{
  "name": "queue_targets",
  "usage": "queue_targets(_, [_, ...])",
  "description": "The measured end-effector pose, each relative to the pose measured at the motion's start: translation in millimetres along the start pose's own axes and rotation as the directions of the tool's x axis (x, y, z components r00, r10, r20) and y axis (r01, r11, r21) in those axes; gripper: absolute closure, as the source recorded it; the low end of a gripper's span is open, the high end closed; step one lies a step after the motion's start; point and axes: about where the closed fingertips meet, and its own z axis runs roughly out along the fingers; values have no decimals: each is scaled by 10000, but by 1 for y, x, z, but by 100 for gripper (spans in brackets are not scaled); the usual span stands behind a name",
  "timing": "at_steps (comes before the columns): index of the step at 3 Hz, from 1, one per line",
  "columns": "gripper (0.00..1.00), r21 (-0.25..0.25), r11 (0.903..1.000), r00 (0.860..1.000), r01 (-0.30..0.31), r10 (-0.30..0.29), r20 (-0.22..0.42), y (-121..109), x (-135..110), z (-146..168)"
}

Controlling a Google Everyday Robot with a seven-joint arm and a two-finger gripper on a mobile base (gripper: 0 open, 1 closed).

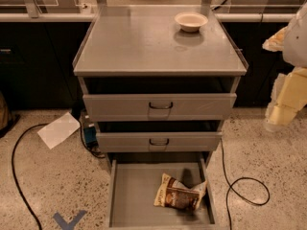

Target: Pick brown chip bag from bottom drawer and place on counter

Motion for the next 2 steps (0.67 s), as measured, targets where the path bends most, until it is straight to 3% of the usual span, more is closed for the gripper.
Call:
queue_targets(1, [0,0,10000,10000,0,0,0,0,0,0])
queue_targets(2, [0,279,9996,9991,-29,17,417,7,-5,1])
